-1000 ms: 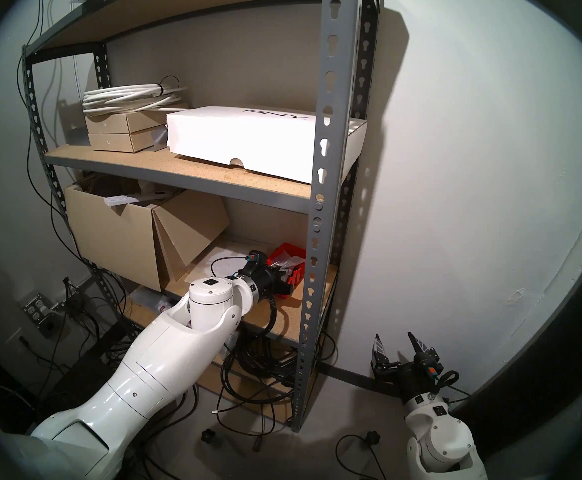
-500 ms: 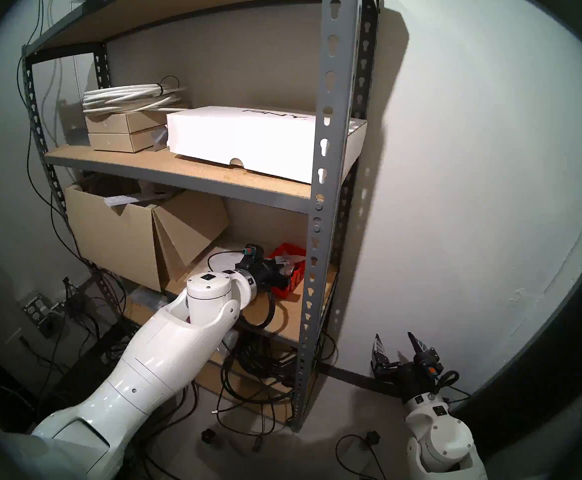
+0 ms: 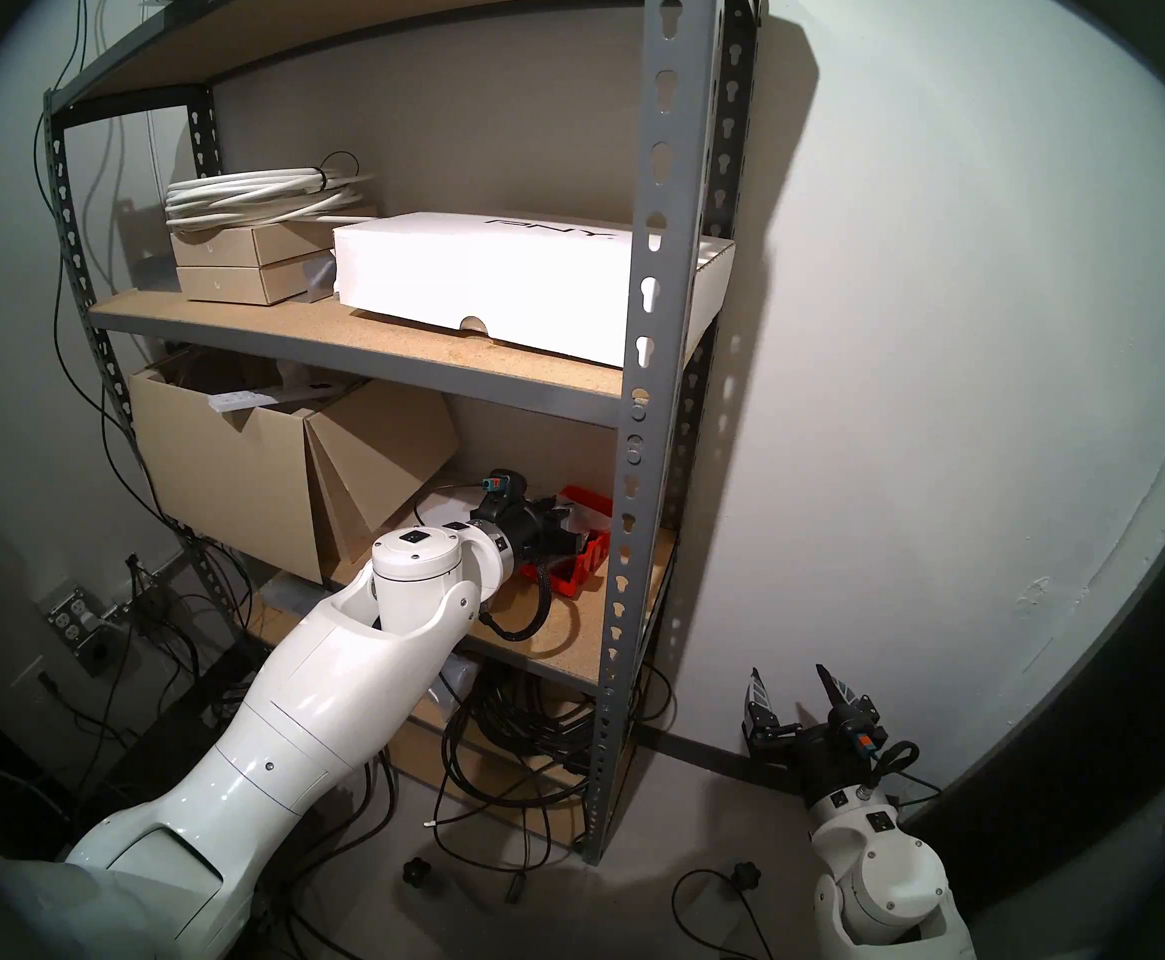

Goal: Organize the rack shelf by putting things into a case

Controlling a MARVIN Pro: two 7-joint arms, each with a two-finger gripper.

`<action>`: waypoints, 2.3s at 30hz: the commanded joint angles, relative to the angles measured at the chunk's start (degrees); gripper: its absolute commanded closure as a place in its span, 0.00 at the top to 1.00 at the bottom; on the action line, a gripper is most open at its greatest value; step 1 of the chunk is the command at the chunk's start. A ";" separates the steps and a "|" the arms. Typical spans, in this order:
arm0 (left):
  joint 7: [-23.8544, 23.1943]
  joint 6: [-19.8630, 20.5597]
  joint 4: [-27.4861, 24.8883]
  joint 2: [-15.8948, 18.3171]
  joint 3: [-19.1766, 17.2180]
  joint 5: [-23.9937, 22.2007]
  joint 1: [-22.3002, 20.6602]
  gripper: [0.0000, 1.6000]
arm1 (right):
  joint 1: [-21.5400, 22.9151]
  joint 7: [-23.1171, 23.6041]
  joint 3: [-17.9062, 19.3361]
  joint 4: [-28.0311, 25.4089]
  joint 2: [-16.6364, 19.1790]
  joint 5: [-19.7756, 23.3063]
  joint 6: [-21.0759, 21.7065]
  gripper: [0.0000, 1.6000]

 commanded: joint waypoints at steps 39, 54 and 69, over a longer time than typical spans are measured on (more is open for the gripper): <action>-0.80 -1.29 -11.60 6.39 -5.78 -4.16 9.85 0.49 | 0.06 0.00 0.00 -1.17 0.01 0.01 -0.15 1.00; 0.77 -7.33 -15.73 10.79 -6.21 -4.35 20.53 0.50 | 0.06 0.00 0.00 -1.18 0.01 0.01 -0.14 1.00; -0.19 -12.18 -12.76 9.96 -4.25 -1.94 22.02 0.67 | 0.04 0.00 0.00 -1.23 0.00 0.00 -0.11 1.00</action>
